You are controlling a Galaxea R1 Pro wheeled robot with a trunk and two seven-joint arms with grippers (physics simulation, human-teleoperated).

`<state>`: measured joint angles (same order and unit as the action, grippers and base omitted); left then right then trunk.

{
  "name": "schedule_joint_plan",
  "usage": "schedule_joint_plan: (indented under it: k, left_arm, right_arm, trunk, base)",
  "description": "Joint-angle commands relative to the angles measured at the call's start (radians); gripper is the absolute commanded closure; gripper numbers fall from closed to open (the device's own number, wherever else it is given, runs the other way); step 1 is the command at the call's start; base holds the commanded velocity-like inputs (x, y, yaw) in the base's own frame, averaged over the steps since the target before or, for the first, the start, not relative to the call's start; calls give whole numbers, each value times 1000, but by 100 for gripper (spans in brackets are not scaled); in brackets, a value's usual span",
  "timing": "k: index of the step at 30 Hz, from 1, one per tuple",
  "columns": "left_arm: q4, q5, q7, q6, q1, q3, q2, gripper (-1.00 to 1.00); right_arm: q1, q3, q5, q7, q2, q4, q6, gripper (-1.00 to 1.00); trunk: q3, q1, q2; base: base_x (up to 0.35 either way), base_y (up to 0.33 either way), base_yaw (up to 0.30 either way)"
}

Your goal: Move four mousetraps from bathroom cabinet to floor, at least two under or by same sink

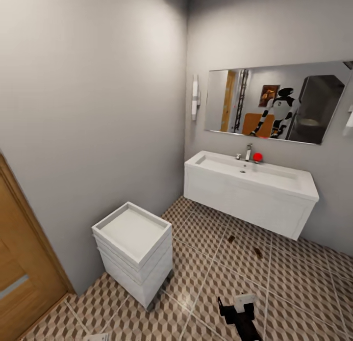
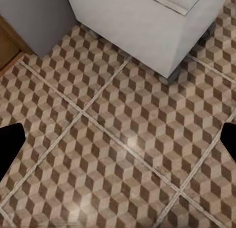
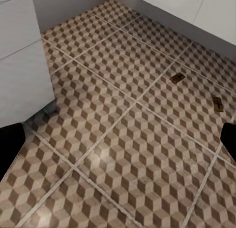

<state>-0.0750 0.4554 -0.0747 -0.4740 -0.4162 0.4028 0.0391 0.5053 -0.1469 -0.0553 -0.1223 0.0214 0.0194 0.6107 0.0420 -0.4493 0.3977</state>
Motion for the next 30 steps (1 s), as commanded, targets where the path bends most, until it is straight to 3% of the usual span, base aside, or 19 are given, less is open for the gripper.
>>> schedule_joint_plan:
  k: [1,30]
  left_arm:
    - [-3,3,-3,-5,-2,8,-1,-100]
    - [-3,3,-3,-5,-2,8,-1,-100]
  right_arm:
    - [1,-7,-6,-11,0,-1,1,-100]
    - [1,-7,-6,-10,1,-1,1,-100]
  trunk:
    - [2,-1,2]
    - [2,-1,2]
  base:
    - [0,0,257]
    - [0,0,257]
